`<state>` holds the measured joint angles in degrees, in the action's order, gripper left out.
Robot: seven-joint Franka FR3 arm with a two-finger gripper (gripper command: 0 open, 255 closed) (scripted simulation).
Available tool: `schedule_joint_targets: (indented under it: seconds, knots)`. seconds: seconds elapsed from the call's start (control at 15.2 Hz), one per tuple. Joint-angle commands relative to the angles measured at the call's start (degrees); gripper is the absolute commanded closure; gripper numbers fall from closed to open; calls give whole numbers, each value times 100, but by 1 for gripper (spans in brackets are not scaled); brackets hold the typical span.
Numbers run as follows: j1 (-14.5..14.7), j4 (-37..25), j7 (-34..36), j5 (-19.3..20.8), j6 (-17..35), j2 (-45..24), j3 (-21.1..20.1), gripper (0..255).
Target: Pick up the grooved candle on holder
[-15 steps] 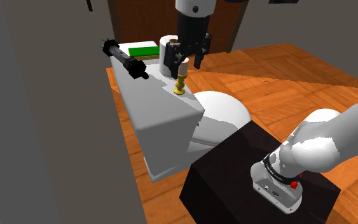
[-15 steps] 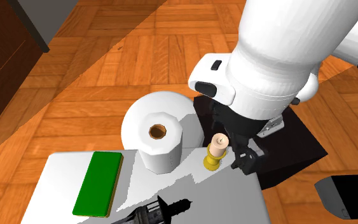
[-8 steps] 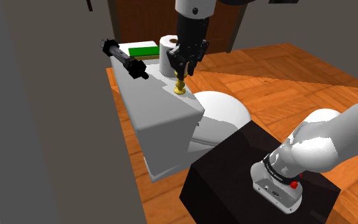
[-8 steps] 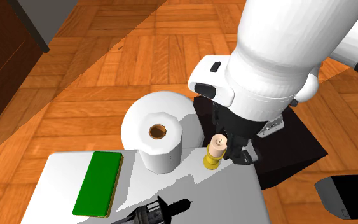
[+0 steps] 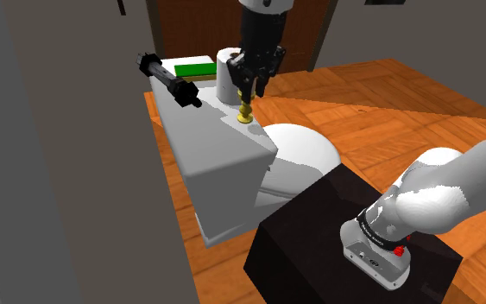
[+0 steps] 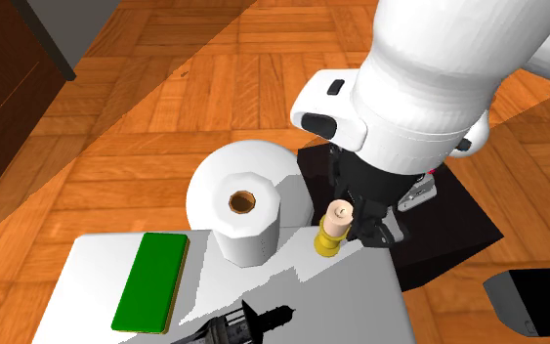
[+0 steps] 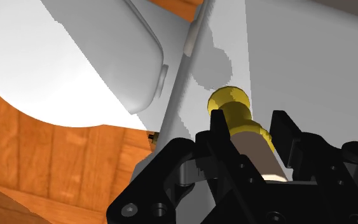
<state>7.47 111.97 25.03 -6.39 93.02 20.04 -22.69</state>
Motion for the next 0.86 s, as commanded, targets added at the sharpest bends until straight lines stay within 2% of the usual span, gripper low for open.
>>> schedule_joint_targets:
  seconds: [0.0,0.66,0.79]
  knots:
    - [-10,-162,-3,14,-139,-28,12,255]
    - [-50,-1168,60,100,-915,-268,13,255]
    - [-51,-1184,61,102,-927,-273,13,255]
